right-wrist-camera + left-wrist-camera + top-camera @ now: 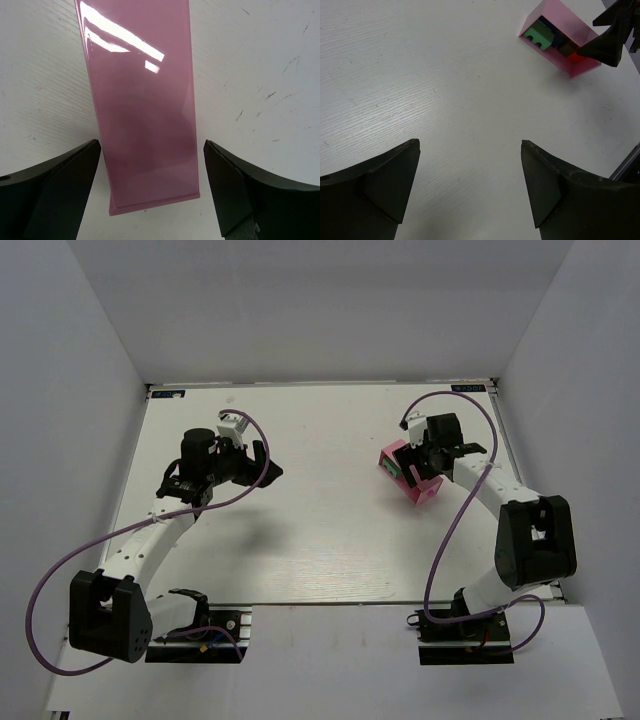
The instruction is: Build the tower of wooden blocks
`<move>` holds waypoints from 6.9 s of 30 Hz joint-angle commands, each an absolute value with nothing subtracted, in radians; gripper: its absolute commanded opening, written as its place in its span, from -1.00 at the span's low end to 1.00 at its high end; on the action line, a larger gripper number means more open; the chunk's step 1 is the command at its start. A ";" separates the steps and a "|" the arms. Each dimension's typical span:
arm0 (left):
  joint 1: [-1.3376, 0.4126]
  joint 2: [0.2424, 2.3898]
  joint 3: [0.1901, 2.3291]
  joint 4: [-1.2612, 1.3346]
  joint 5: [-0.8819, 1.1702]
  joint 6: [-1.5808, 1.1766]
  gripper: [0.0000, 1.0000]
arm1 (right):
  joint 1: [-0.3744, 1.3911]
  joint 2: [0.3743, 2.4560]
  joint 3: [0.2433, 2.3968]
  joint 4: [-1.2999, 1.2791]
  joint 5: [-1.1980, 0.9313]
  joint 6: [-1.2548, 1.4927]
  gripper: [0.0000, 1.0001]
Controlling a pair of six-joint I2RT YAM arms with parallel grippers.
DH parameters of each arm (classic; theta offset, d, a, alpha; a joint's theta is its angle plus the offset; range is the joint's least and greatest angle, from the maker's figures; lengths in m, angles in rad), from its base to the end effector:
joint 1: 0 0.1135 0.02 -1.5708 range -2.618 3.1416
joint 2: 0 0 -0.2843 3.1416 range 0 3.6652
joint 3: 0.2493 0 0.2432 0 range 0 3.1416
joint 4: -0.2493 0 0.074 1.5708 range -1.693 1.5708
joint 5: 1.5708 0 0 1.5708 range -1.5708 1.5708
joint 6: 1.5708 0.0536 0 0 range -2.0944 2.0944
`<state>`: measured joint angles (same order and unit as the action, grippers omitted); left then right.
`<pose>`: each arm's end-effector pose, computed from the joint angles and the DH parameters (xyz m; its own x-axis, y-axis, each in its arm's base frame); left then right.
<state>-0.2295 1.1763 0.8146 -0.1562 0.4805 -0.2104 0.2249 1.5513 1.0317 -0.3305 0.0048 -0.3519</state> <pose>0.2456 -0.0828 0.2885 -0.5953 -0.0511 -0.8019 0.4791 0.7786 -0.4052 0.3247 0.0740 0.2369 -0.6117 -0.4935 -0.6182 -0.4589 0.8580 -0.2308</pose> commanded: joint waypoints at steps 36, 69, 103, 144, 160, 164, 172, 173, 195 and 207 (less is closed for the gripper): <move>-0.229 1.160 0.830 -0.132 0.506 -0.202 0.87 | 0.192 1.553 1.068 -0.353 -0.156 -0.399 -0.96; -0.229 1.169 0.830 -0.132 0.506 -0.202 0.87 | 0.456 1.486 1.000 -0.236 0.175 -0.459 -1.00; -0.229 1.169 0.830 -0.132 0.497 -0.202 0.89 | 0.460 1.440 1.006 -0.305 0.038 -0.448 0.79; -0.229 1.169 0.830 -0.132 0.497 -0.202 0.89 | 0.235 1.689 1.169 -0.433 -0.227 -0.486 0.69; -0.229 1.169 0.830 -0.132 0.497 -0.202 0.89 | 0.229 1.660 1.164 -0.446 -0.264 -0.483 -1.00; -0.229 1.169 0.830 -0.132 0.497 -0.202 0.89 | 0.232 1.645 1.170 -0.456 -0.275 -0.482 -1.00; -0.229 1.169 0.830 -0.132 0.497 -0.202 0.89 | 0.238 1.583 1.163 -0.433 -0.287 -0.477 -1.00; -0.229 1.169 0.830 -0.132 0.506 -0.202 0.89 | 0.238 1.577 1.160 -0.427 -0.284 -0.473 -1.00; -0.229 1.187 0.830 -0.132 0.515 -0.202 0.89 | 0.339 1.536 1.120 -0.301 -0.051 -0.482 -1.00; -0.229 1.187 0.830 -0.132 0.515 -0.202 0.89 | 0.442 1.574 1.095 -0.186 0.217 -0.511 -1.00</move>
